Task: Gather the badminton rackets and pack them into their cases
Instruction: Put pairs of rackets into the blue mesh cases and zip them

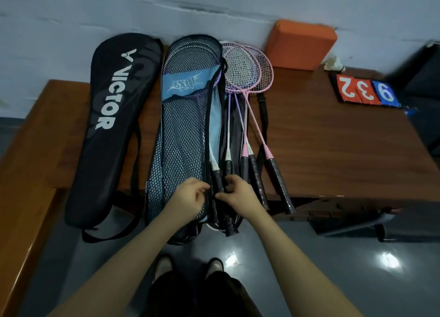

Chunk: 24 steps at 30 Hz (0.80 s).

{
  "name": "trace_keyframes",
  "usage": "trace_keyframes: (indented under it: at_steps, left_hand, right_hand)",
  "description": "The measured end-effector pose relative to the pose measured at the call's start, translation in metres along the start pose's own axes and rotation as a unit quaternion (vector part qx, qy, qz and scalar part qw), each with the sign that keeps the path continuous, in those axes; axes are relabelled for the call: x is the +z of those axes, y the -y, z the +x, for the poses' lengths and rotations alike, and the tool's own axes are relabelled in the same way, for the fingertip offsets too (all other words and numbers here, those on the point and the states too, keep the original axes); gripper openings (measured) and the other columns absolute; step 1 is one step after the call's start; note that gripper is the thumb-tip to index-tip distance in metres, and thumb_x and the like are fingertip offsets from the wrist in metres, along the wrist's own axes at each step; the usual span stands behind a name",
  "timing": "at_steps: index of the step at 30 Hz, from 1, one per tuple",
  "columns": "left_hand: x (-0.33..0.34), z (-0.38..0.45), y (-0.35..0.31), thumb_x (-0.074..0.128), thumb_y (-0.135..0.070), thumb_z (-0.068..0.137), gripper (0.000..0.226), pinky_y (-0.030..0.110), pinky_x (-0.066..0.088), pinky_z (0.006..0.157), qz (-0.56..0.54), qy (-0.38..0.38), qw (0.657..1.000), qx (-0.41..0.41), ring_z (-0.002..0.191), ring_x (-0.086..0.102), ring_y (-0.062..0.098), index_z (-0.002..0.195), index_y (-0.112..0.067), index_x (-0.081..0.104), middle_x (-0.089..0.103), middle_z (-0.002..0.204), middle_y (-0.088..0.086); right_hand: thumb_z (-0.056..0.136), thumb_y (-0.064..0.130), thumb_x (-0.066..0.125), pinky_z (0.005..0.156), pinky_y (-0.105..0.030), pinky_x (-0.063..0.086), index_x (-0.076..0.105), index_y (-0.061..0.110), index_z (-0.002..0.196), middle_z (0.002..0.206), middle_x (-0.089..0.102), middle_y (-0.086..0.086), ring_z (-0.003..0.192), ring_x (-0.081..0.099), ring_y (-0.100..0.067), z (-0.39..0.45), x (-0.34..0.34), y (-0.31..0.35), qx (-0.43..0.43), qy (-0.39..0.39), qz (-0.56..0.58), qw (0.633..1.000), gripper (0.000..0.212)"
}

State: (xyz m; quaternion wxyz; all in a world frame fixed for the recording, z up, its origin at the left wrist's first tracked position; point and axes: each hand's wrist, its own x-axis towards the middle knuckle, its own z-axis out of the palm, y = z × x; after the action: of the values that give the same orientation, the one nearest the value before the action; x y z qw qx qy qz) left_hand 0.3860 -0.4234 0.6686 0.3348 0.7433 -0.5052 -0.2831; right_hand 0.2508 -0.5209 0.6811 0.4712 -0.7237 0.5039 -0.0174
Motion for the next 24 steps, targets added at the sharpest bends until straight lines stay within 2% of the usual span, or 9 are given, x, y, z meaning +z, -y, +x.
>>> trace_keyframes:
  at_steps: [4,7,10,13,15,18,20,22,24]
  left_hand:
    - [0.011,-0.007,0.006,0.060,-0.019,0.085,0.047,0.037,0.044,0.092,0.061,0.021,0.998,-0.005,0.105,0.049,0.021,0.128,-0.007,0.047,0.046,0.118,0.008]
    - [0.018,-0.011,0.009,0.066,-0.017,0.082,0.061,0.032,0.040,0.099,0.014,0.025,0.999,-0.043,0.114,0.048,0.023,0.135,-0.007,0.038,0.046,0.123,0.011]
    - [0.023,-0.009,0.010,0.068,-0.011,0.079,0.066,0.029,0.044,0.094,-0.011,-0.008,0.998,-0.055,0.106,0.052,0.022,0.137,-0.008,0.036,0.050,0.120,0.011]
    - [0.026,-0.009,0.011,0.065,-0.009,0.081,0.061,0.023,0.045,0.082,-0.026,-0.016,0.998,-0.057,0.086,0.052,0.010,0.136,-0.011,0.040,0.049,0.112,0.003]
    - [0.025,-0.008,0.012,0.063,-0.004,0.081,0.056,0.018,0.046,0.075,-0.047,-0.017,0.997,-0.061,0.074,0.049,0.005,0.133,-0.012,0.044,0.046,0.104,-0.002]
    - [0.020,-0.008,0.011,0.061,0.006,0.079,0.051,0.007,0.042,0.069,-0.080,-0.045,0.994,-0.062,0.067,0.052,0.008,0.127,-0.008,0.052,0.046,0.093,-0.002]
    - [0.012,-0.011,0.006,0.060,0.008,0.078,0.050,0.008,0.044,0.069,-0.118,-0.055,0.989,-0.065,0.067,0.056,0.015,0.125,-0.010,0.054,0.048,0.091,-0.003]
    - [0.002,-0.016,0.001,0.058,0.009,0.079,0.051,0.017,0.050,0.070,-0.153,-0.055,0.984,-0.066,0.069,0.059,0.019,0.124,-0.015,0.056,0.051,0.093,0.000]
    - [-0.005,-0.019,0.000,0.055,0.009,0.079,0.050,0.016,0.050,0.068,-0.157,-0.069,0.982,-0.079,0.067,0.059,0.016,0.121,-0.019,0.057,0.052,0.094,0.000]
  right_hand:
    - [0.077,0.017,0.074,0.076,-0.024,0.045,0.053,0.008,0.121,0.092,0.062,-0.002,0.088,0.058,-0.015,0.001,0.007,0.004,0.018,-0.042,0.054,0.997,0.050]
    - [0.082,0.009,0.069,0.076,-0.026,0.050,0.056,0.003,0.118,0.080,0.063,-0.001,0.079,0.061,-0.016,0.001,0.006,0.002,0.028,-0.020,0.122,0.992,0.039]
    - [0.081,0.002,0.066,0.079,-0.031,0.054,0.060,0.000,0.111,0.084,0.068,-0.012,0.078,0.064,-0.020,0.001,0.009,0.005,0.013,-0.002,0.142,0.990,0.030]
    - [0.080,-0.002,0.065,0.077,-0.029,0.054,0.062,0.004,0.104,0.081,0.068,-0.010,0.075,0.064,-0.019,0.002,0.011,0.006,0.007,0.003,0.150,0.989,0.024]
    - [0.080,0.002,0.066,0.084,-0.035,0.054,0.063,0.006,0.105,0.088,0.068,-0.013,0.082,0.065,-0.021,0.003,0.013,0.004,0.010,-0.001,0.150,0.989,0.025]
    - [0.084,0.012,0.066,0.086,-0.028,0.050,0.060,0.010,0.111,0.094,0.064,-0.002,0.092,0.062,-0.016,0.004,0.016,0.003,0.019,-0.024,0.100,0.995,0.028]
    - [0.087,0.012,0.062,0.077,-0.018,0.048,0.061,0.007,0.109,0.090,0.063,-0.002,0.084,0.061,-0.013,0.002,0.015,0.003,0.028,-0.017,0.143,0.989,0.022]
    - [0.090,0.006,0.055,0.070,-0.013,0.048,0.063,0.002,0.106,0.089,0.066,-0.006,0.078,0.062,-0.010,-0.001,0.013,0.008,0.030,0.026,0.228,0.973,0.018]
    - [0.090,0.002,0.051,0.075,-0.015,0.050,0.066,0.003,0.102,0.091,0.069,-0.005,0.081,0.064,-0.009,-0.002,0.018,0.014,0.010,0.057,0.243,0.968,0.019]
